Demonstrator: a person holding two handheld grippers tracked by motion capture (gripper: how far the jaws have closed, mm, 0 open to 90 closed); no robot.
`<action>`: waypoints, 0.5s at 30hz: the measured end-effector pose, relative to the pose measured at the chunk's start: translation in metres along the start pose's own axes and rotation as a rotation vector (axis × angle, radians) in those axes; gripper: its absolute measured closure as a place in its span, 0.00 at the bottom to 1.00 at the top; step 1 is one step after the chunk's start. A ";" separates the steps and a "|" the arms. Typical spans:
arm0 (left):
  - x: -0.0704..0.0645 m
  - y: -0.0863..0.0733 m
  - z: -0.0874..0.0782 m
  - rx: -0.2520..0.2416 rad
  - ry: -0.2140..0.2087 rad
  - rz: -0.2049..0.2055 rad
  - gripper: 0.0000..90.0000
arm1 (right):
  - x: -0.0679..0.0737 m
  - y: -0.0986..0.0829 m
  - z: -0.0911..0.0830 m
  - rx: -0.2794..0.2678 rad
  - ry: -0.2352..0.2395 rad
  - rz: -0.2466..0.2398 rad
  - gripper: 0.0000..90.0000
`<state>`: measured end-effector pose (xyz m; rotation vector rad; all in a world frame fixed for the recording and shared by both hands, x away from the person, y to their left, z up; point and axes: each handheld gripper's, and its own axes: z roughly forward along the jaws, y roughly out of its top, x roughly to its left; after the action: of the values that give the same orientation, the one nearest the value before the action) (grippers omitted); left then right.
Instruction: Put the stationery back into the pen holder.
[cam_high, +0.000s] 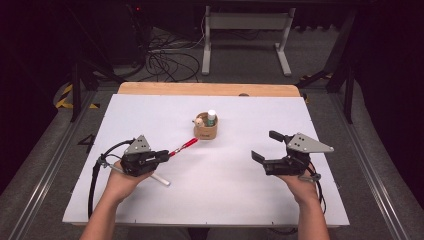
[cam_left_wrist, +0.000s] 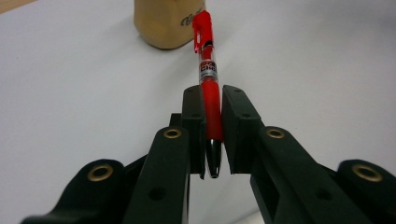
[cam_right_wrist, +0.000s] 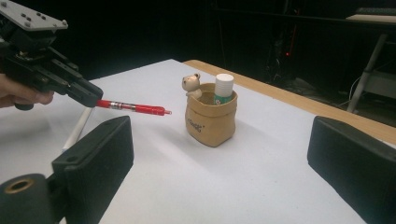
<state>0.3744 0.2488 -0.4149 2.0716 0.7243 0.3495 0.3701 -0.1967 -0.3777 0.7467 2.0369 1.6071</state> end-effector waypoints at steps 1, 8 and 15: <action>-0.001 0.001 0.000 -0.003 -0.007 0.000 0.90 | 0.000 0.000 0.000 -0.003 0.001 -0.006 0.09; -0.012 0.009 0.001 -0.028 -0.050 0.015 0.90 | 0.002 -0.001 0.002 0.006 0.007 -0.028 0.11; -0.025 0.019 0.001 -0.070 -0.069 0.032 0.89 | 0.006 -0.001 0.007 0.012 0.019 -0.051 0.13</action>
<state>0.3619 0.2247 -0.3994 2.0204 0.6298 0.3147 0.3698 -0.1873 -0.3806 0.6800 2.0637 1.5807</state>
